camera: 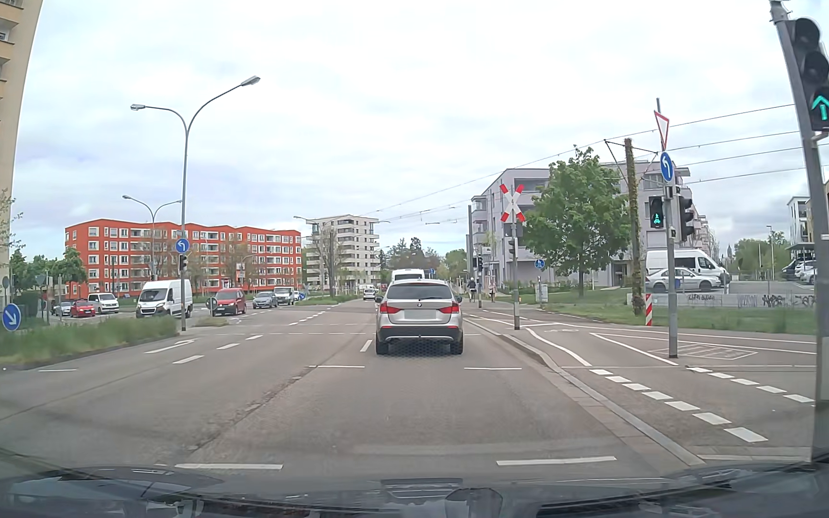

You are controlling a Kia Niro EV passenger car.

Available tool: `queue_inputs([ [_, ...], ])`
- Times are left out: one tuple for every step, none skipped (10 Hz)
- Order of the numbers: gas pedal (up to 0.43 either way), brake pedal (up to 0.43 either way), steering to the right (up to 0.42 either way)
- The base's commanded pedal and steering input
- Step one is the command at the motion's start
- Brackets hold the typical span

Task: Follow the waypoints while adhering to traffic rules and regulations

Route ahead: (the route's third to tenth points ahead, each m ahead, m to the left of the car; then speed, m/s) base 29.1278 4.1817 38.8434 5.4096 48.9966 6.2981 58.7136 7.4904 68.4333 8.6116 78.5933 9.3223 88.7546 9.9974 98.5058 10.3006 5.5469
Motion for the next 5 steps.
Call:
queue_inputs([
  [0.157,0.0,-0.024],
  [0.169,0.0,-0.021],
  [0.169,0.0,-0.019],
  [0.169,0.0,-0.018],
  [0.169,0.0,-0.018],
])
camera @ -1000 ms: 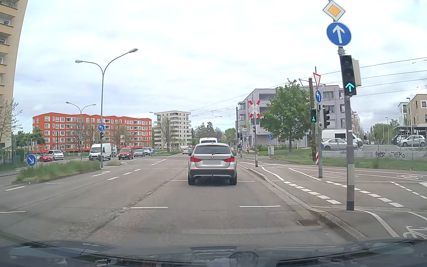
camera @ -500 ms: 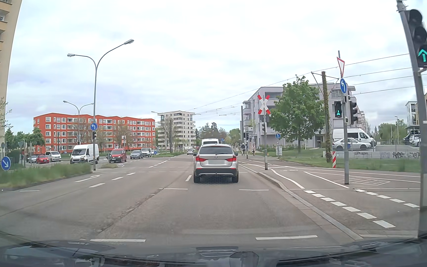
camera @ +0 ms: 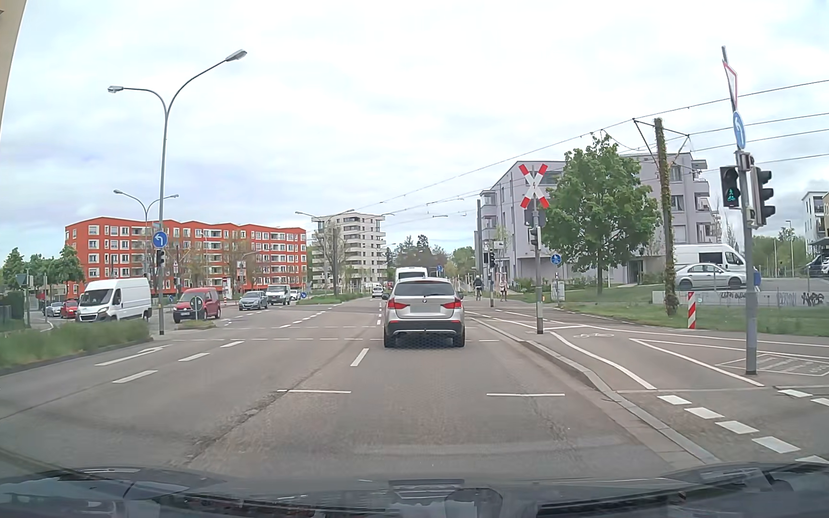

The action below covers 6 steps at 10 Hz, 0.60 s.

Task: Follow the waypoints while adhering to traffic rules and regulations

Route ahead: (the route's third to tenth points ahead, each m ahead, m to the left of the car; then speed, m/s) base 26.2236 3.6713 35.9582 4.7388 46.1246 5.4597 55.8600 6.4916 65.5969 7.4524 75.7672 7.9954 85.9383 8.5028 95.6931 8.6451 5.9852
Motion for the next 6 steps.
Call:
queue_inputs([
  [0.169,0.0,-0.017],
  [0.189,0.0,-0.014],
  [0.189,0.0,-0.01],
  [0.189,0.0,-0.008],
  [0.189,0.0,-0.009],
  [0.189,0.0,-0.009],
])
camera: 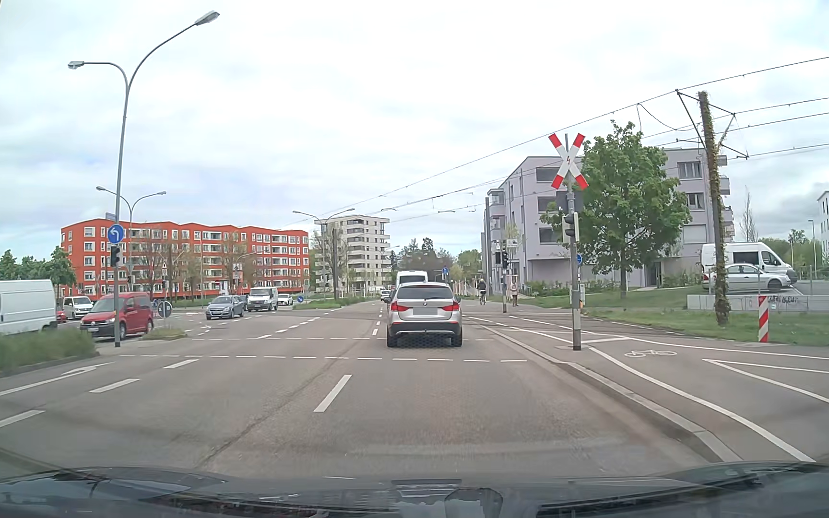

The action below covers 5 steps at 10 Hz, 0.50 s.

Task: Follow the waypoints while adhering to traffic rules and regulations

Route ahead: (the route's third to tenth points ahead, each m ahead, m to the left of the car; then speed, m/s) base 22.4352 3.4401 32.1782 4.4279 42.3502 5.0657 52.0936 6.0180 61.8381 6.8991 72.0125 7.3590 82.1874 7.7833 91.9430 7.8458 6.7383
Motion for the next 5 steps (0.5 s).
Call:
queue_inputs([
  [0.189,0.0,-0.008],
  [0.189,0.0,-0.008],
  [0.189,0.0,-0.008],
  [0.189,0.0,-0.009],
  [0.189,0.0,-0.01],
])
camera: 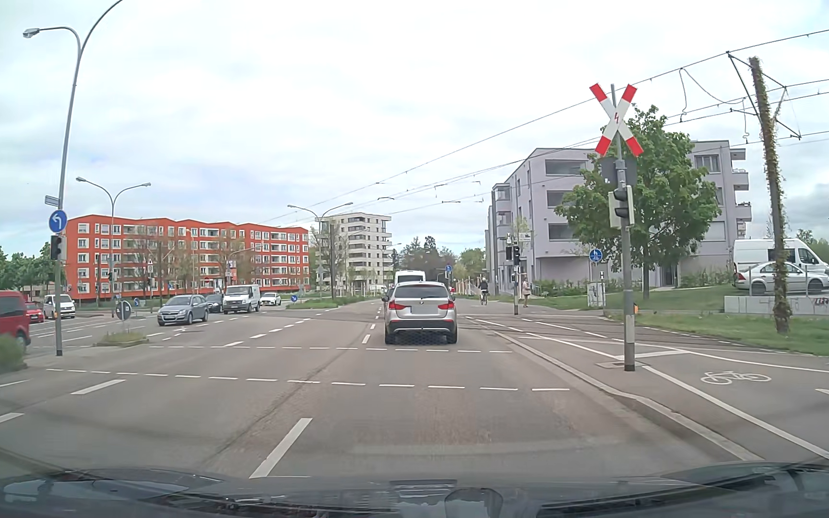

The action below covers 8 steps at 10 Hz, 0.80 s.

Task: Follow the waypoints while adhering to traffic rules and regulations

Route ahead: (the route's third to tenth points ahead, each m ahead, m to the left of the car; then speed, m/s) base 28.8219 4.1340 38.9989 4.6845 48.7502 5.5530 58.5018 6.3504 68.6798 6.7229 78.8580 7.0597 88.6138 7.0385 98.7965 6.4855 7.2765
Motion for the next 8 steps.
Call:
queue_inputs([
  [0.189,0.0,-0.012],
  [0.189,0.0,-0.013],
  [0.189,0.0,-0.013],
  [0.189,0.0,-0.013],
  [0.189,0.0,-0.016],
  [0.189,0.0,-0.019],
  [0.189,0.0,-0.023],
  [0.189,0.0,-0.024],
])
